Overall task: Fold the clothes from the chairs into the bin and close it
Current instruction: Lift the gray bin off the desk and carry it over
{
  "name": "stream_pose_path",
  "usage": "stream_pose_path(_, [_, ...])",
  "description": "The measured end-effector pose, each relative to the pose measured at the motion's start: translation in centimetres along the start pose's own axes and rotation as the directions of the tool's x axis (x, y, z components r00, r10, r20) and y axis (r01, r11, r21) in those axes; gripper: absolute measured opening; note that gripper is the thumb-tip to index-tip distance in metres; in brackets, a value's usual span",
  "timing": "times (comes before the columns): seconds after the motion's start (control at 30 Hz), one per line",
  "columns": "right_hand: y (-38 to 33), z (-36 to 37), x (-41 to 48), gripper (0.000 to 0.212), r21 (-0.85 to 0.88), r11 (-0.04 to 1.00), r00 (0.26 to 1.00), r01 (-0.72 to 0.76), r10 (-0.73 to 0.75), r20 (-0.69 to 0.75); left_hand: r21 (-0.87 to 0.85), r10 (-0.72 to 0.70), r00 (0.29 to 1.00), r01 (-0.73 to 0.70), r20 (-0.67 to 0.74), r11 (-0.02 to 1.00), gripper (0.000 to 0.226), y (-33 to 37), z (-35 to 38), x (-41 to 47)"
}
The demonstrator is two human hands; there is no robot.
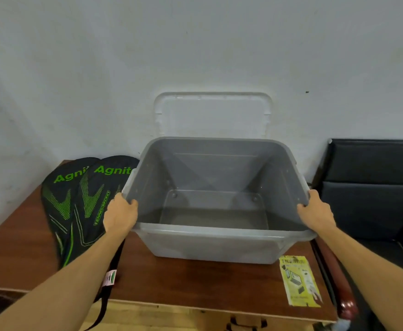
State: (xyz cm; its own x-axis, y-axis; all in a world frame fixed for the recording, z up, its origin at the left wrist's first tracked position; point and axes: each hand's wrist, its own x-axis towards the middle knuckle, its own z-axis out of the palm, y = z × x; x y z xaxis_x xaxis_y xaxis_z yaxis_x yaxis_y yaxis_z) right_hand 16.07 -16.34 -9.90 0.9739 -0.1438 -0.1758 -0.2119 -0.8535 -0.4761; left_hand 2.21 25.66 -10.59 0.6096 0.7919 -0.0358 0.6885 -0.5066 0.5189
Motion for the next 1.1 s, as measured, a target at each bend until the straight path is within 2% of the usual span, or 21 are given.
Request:
stream_pose_path(0.1, [0.5, -0.7, 0.6, 0.045, 0.036, 0.998, 0.998, 0.05, -0.051, 0.024, -0.086, -0.053, 0.996, 0.046, -0.077, 0.995, 0.033, 0.1, 0.4, -1.8])
stream_pose_path(0.27, [1.7, -1.1, 2.5, 0.042, 0.076, 0.984, 0.983, 0.162, -0.168, 0.073, -0.118, -0.145, 0.975, 0.126, -0.17, 0.985, 0.027, -0.5, 0.0, -6.8])
stream_pose_path(0.43, [2.7, -1.6, 5.3, 0.038, 0.114, 0.915, 0.899, 0.388, -0.403, 0.173, -0.156, -0.34, 0.904, 0.308, -0.26, 0.939, 0.027, -1.6, 0.1, -16.4])
stream_pose_path(0.5, [3.3, -1.9, 5.5, 0.036, 0.121, 0.885, 0.86, 0.45, -0.466, 0.21, -0.207, -0.438, 0.858, 0.393, -0.269, 0.896, 0.03, -2.1, 0.2, -20.4])
stream_pose_path(0.6, [4.8, -2.7, 4.7, 0.037, 0.134, 0.848, 0.811, 0.513, -0.53, 0.246, -0.291, -0.527, 0.799, 0.451, -0.289, 0.844, 0.022, -2.7, 0.5, -26.2])
stream_pose_path(0.73, [6.6, -3.6, 3.4, 0.04, 0.17, 0.798, 0.759, 0.578, -0.602, 0.249, -0.414, -0.56, 0.758, 0.416, -0.334, 0.81, 0.028, -2.7, 1.1, -32.4])
stream_pose_path(0.87, [8.2, -4.7, 1.3, 0.041, 0.165, 0.762, 0.719, 0.626, -0.646, 0.257, -0.48, -0.587, 0.728, 0.398, -0.353, 0.782, 0.025, -2.6, 1.3, -37.7])
stream_pose_path(1.03, [9.6, -5.3, -2.9, 0.044, 0.178, 0.698, 0.645, 0.694, -0.712, 0.277, -0.547, -0.66, 0.623, 0.406, -0.42, 0.732, 0.026, -4.8, 2.0, -46.0])
stream_pose_path(1.1, [10.6, -5.2, -5.3, 0.044, 0.196, 0.655, 0.591, 0.73, -0.749, 0.299, -0.562, -0.685, 0.586, 0.418, -0.434, 0.714, 0.027, -6.4, 2.3, -50.1])
